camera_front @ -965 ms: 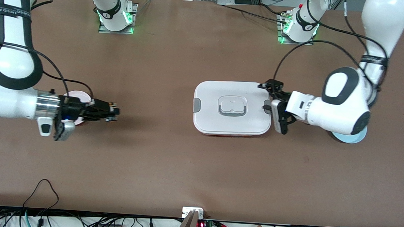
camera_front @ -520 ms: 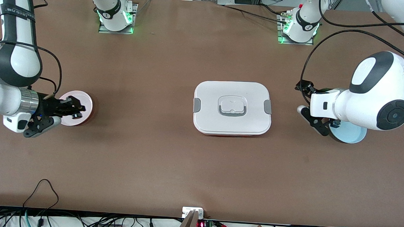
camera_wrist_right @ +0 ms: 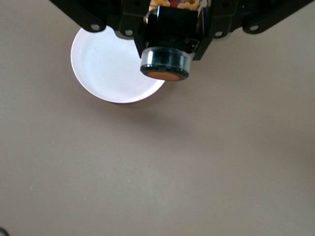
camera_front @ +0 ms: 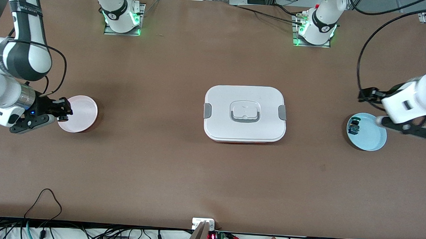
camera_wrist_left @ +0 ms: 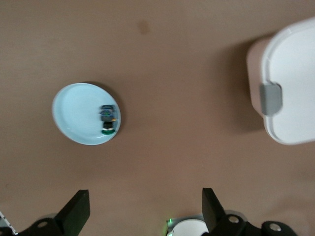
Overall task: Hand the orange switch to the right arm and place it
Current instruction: 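Lower the switch onto the pink plate while the left gripper withdraws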
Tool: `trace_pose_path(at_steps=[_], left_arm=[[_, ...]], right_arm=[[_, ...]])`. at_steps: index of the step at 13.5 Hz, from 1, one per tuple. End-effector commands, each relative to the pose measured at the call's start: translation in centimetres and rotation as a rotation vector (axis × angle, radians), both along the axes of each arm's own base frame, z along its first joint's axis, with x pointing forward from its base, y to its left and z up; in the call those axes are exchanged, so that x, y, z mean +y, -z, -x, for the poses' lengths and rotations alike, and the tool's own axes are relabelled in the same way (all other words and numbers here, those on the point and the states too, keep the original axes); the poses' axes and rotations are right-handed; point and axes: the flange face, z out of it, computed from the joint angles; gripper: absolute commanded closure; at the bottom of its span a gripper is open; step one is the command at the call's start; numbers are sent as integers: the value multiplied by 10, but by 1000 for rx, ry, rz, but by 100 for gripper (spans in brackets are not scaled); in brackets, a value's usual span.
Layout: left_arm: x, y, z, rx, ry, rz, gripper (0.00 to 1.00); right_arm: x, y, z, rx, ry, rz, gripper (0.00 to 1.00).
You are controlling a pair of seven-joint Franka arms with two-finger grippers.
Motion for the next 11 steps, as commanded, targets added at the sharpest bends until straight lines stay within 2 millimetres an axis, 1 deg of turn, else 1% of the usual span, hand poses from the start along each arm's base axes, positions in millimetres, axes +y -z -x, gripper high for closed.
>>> trace_pose_path(at_steps=[1,2,3,4,5,6,7,9,10,11], left_arm=[[1,-19,44,-157,-120,-13,0],[-4,-23,54,-202,-133,-5,0],[-3,-24,55,-220,-141,0,0],[-11,-22,55,-216,-138,25,0],[-12,-18,54,-207,-141,38,0],[-16,-8,56,-186,-135,36,0],[-16,-9,57,-182,-125,37,0],[3,-5,55,-173,-158,38,0],[7,-3,52,-170,-161,38,0],[4,-4,51,-173,-152,38,0]], right_arm=[[-11,42,47,-68,45,25,100],[-13,62,52,-96,53,36,100],[-17,81,53,-113,60,47,100],[-23,99,52,-123,65,58,100],[-31,116,51,-133,70,69,100],[-37,131,52,-138,72,78,100],[-40,144,53,-141,72,85,100],[-46,162,56,-140,84,91,100],[-46,170,57,-140,90,94,100],[-45,178,59,-131,101,92,96]])
